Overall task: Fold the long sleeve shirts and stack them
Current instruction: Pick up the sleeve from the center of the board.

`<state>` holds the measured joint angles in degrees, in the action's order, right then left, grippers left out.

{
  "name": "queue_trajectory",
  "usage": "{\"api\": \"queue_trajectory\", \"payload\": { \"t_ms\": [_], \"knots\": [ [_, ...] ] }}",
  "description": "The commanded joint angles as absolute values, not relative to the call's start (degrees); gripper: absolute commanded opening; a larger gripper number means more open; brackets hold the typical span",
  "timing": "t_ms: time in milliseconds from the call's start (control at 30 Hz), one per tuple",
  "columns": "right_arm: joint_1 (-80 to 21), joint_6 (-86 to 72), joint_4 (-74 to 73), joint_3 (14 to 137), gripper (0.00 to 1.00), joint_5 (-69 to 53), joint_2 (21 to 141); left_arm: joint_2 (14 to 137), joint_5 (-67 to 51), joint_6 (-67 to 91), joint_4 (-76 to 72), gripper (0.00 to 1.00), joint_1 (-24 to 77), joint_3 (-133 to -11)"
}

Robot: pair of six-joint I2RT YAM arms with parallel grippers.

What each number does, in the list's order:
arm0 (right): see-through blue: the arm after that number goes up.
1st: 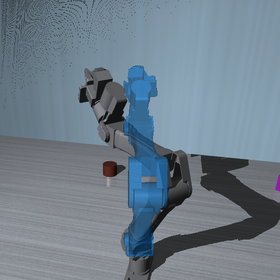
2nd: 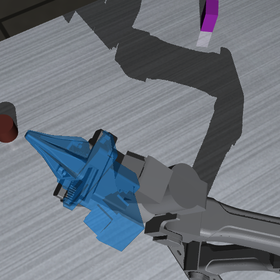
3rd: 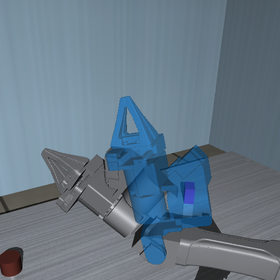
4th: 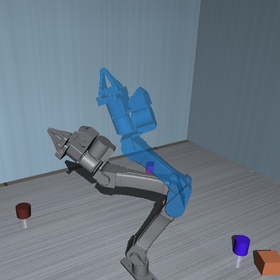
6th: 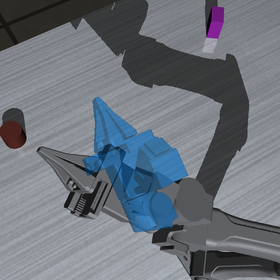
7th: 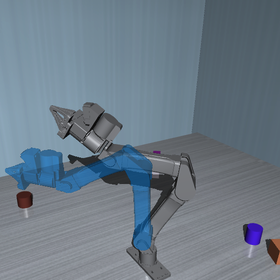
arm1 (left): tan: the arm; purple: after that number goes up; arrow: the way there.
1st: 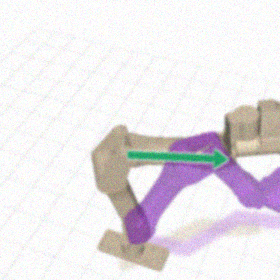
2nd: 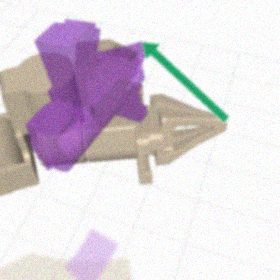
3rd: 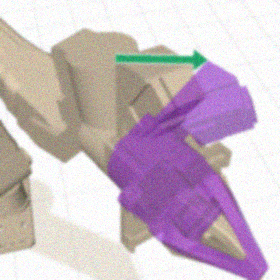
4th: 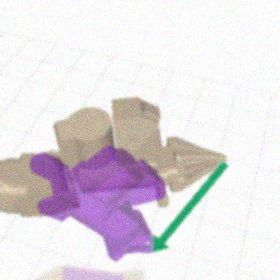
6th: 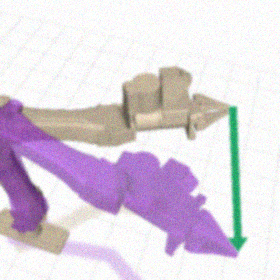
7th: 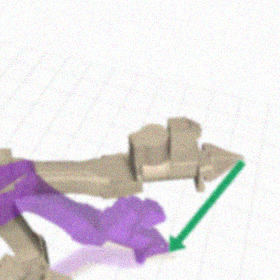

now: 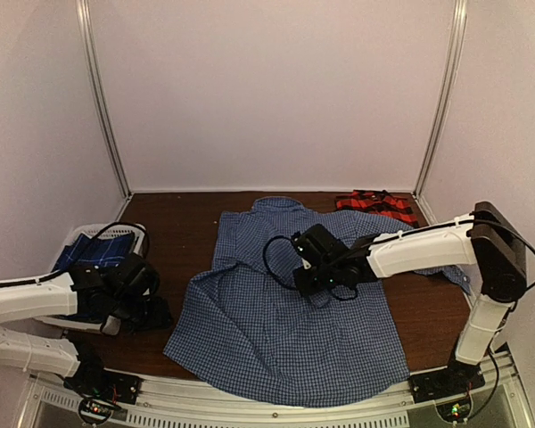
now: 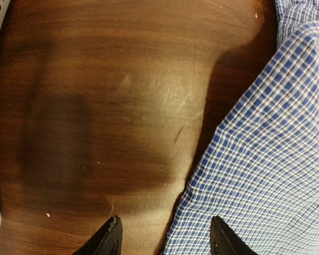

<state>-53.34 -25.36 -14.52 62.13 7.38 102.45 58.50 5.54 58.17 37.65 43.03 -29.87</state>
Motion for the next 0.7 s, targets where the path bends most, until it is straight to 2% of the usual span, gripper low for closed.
{"api": "queue_trajectory", "payload": {
  "t_ms": [0, 267, 433, 667],
  "knots": [
    [-52.79, -27.2, -18.1, 65.7, 0.12, 11.36, 97.04, 56.8, 3.93, 61.85, 37.29, 0.57, 45.46, -27.58],
    [-49.73, -25.66, -19.01, 68.06, 0.09, 11.51, 91.41, 56.23, 2.45, 67.57, 37.33, 0.55, 50.91, -24.39],
    [-46.89, -24.49, -17.67, 70.64, 0.08, 8.78, 89.73, 56.28, 1.75, 69.61, 37.35, 0.48, 53.15, -24.01],
    [-41.99, -22.49, -14.74, 76.45, 0.06, 4.13, 90.97, 58.9, 1.2, 71.37, 37.18, 0.33, 55.34, -24.45]
  ]
}}
